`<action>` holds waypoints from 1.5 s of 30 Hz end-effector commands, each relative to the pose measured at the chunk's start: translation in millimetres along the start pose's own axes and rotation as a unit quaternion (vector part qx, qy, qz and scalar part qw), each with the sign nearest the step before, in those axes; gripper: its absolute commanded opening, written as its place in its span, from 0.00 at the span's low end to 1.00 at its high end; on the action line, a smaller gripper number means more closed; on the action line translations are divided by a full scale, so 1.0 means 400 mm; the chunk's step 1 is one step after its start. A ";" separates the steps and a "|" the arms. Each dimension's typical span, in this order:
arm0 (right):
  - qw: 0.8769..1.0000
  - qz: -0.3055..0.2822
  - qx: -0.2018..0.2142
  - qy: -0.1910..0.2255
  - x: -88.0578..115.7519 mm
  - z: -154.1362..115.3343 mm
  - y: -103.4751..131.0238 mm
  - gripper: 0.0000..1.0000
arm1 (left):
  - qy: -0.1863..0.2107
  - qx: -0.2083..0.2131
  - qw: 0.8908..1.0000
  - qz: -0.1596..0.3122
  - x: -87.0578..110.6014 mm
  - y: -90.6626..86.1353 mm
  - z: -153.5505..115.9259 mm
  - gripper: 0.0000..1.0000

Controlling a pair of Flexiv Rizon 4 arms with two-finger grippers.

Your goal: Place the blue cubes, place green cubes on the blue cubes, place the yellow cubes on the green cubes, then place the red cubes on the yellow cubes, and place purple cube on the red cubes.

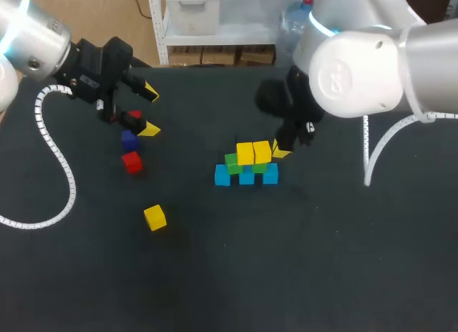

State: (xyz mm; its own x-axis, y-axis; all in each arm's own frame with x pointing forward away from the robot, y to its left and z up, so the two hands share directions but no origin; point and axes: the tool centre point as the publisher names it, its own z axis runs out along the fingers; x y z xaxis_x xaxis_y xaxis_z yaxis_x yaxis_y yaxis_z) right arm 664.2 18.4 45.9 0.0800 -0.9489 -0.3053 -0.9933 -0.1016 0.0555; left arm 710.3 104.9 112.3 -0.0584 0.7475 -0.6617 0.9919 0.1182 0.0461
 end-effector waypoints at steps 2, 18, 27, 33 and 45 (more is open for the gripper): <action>1.000 -0.003 -0.002 0.001 -0.005 0.002 -0.002 0.00 | -0.002 0.001 1.000 0.002 0.004 0.002 0.001 1.00; 1.000 0.001 -0.003 0.003 -0.002 0.002 0.002 0.00 | -0.002 0.001 1.000 0.002 0.004 0.002 0.001 1.00; 1.000 -0.003 -0.003 0.003 -0.008 0.001 0.003 0.00 | -0.002 0.001 1.000 0.002 0.004 0.002 0.001 1.00; 1.000 -0.002 -0.004 0.003 -0.008 0.002 0.004 0.00 | -0.002 0.001 1.000 0.002 0.004 0.002 0.001 1.00; 0.999 0.037 0.021 0.006 0.045 -0.036 0.008 1.00 | -0.002 0.001 1.000 0.002 0.004 0.002 0.001 1.00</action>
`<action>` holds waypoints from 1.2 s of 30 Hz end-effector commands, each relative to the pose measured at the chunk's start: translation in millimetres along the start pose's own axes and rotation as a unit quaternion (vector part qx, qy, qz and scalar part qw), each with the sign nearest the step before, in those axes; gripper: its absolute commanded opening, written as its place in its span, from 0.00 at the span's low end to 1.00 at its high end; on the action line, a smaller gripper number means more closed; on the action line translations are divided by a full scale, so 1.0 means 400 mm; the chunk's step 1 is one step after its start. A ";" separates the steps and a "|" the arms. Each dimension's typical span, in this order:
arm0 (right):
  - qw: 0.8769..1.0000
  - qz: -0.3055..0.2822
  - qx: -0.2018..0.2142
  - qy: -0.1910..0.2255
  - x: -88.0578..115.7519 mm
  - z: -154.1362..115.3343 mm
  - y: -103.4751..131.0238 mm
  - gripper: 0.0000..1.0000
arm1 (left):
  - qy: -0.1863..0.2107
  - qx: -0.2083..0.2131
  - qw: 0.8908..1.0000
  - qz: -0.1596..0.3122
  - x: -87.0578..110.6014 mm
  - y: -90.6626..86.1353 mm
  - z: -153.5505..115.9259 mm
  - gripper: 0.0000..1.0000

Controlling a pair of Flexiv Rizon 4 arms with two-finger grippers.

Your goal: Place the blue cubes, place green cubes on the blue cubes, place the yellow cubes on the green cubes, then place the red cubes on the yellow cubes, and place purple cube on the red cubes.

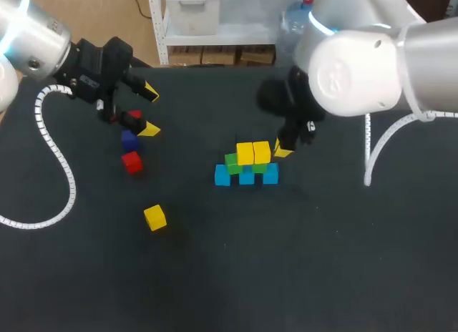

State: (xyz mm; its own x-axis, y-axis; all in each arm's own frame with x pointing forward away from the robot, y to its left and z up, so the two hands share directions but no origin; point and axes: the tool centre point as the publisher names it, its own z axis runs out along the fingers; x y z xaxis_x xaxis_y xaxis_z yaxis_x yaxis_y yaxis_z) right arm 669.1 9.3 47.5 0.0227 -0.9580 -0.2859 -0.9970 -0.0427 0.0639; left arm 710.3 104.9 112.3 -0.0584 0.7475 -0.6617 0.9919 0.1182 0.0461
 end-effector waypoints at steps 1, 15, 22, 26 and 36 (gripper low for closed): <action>1.000 0.012 0.020 -0.004 0.031 -0.031 0.016 1.00 | -0.002 0.001 1.000 0.002 0.003 0.002 0.001 1.00; 0.965 -0.001 0.043 -0.260 0.100 -0.106 0.019 1.00 | -0.002 0.001 1.000 0.002 0.003 0.002 0.001 1.00; 0.946 -0.008 0.046 -0.320 0.146 -0.165 0.034 1.00 | -0.002 0.001 1.000 0.002 0.003 0.002 0.001 1.00; 0.930 -0.021 0.027 -0.366 0.157 -0.200 0.048 1.00 | -0.002 0.001 1.000 0.002 0.003 0.002 0.001 1.00; 0.936 -0.017 0.060 -0.345 0.190 -0.248 0.085 1.00 | -0.002 0.001 1.000 0.002 0.003 0.002 0.001 1.00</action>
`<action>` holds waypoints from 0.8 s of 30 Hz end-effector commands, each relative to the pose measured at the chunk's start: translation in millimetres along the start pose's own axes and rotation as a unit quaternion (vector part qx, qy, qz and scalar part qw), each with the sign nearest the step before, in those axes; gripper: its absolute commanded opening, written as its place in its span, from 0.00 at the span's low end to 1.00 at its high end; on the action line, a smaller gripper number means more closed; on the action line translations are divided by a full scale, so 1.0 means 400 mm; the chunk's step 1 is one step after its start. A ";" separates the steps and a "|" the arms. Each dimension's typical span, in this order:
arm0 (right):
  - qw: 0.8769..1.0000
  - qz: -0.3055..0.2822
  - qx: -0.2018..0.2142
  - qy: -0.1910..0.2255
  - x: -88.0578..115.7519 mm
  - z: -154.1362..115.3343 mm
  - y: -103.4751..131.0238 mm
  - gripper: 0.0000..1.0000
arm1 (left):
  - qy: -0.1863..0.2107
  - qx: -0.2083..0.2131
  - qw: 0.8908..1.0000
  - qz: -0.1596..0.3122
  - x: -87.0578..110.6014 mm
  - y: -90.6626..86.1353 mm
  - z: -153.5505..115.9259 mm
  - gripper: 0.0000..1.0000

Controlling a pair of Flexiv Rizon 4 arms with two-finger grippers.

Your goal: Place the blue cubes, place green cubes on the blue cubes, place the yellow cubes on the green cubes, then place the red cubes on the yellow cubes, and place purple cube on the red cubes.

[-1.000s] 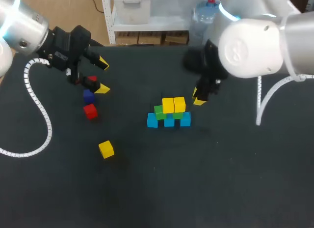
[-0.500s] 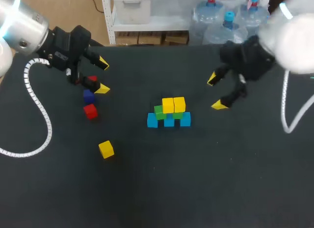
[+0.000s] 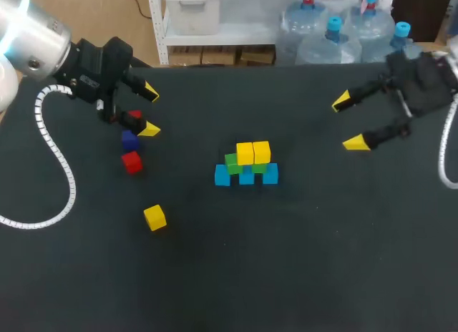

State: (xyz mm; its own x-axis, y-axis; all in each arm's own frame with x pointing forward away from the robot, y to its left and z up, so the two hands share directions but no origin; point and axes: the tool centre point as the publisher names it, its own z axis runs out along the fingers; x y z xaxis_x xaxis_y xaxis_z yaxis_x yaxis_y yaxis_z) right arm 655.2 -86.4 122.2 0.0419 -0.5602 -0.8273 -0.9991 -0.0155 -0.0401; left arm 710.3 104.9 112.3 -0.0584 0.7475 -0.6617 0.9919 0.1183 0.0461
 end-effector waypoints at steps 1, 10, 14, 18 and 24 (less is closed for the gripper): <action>1.000 -0.002 0.010 -0.009 0.007 -0.013 0.029 1.00 | -0.002 0.001 1.000 0.002 0.003 0.002 0.001 1.00; 0.999 0.001 0.012 0.032 -0.006 0.002 0.027 1.00 | -0.002 0.001 1.000 0.002 0.003 0.002 0.001 1.00; 0.999 0.012 0.017 0.048 -0.002 -0.005 0.027 1.00 | -0.002 0.001 1.000 0.002 0.003 0.002 0.001 1.00; 0.999 0.012 0.017 0.048 -0.002 -0.005 0.027 1.00 | -0.002 0.001 1.000 0.002 0.003 0.002 0.001 1.00; 0.999 0.012 0.017 0.048 -0.002 -0.005 0.027 1.00 | -0.002 0.001 1.000 0.002 0.003 0.002 0.001 1.00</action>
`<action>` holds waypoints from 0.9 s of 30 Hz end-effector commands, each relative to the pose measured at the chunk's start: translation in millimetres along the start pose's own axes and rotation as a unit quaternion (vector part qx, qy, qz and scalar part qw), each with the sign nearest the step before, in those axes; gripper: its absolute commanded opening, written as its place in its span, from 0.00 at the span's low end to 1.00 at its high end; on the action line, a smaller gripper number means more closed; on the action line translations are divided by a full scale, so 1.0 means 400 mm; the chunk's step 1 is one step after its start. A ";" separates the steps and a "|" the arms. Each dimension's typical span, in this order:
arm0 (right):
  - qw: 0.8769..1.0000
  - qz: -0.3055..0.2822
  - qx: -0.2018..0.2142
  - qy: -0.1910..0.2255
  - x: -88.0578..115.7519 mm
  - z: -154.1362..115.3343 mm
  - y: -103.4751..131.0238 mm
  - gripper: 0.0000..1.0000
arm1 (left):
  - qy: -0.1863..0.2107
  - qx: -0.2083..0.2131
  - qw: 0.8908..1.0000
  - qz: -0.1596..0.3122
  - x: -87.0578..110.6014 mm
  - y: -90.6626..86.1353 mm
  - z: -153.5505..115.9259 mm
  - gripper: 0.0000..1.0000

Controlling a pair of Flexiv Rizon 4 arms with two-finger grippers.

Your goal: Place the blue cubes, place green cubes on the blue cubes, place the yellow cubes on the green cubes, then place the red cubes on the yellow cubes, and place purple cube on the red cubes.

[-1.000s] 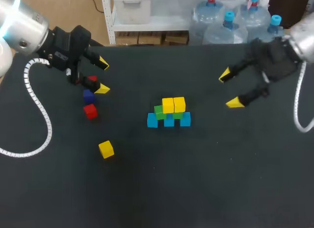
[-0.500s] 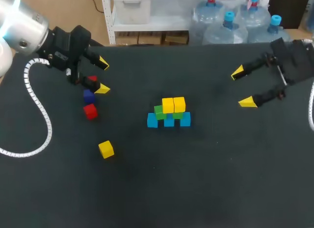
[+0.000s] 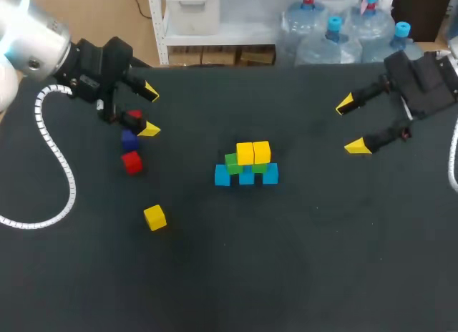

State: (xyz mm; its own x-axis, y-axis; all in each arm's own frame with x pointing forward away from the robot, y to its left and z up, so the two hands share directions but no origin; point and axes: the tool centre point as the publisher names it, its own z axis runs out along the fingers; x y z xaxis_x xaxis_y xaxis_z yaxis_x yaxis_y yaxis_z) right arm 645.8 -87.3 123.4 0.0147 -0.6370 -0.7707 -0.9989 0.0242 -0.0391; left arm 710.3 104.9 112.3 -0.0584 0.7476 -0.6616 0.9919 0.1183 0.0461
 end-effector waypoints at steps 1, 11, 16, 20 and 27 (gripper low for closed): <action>1.000 0.000 0.001 -0.001 0.000 -0.001 0.003 1.00 | 0.027 0.004 1.000 -0.009 -0.004 -0.014 -0.006 1.00; 1.000 0.000 0.001 -0.001 0.000 -0.001 0.003 1.00 | 0.203 -0.106 0.966 -0.118 -0.072 -0.204 -0.092 1.00; 1.000 0.000 0.001 -0.001 0.000 -0.001 0.003 1.00 | 0.244 -0.118 0.953 -0.135 -0.067 -0.270 -0.053 1.00; 1.000 0.000 0.001 -0.001 0.000 -0.001 0.003 1.00 | 0.263 -0.083 0.950 -0.146 -0.046 -0.323 0.013 1.00; 1.000 0.000 0.001 -0.001 0.000 -0.001 0.003 1.00 | 0.204 -0.031 0.960 -0.191 -0.002 -0.396 0.081 1.00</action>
State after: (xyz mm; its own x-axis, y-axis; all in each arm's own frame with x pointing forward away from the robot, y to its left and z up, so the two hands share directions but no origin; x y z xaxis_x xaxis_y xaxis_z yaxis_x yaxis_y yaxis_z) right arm 644.8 -87.9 123.7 0.0143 -0.6369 -0.7708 -0.9989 0.0260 -0.0401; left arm 555.7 62.6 95.5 -0.4736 0.8502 -0.2297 0.8782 0.4756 -0.0504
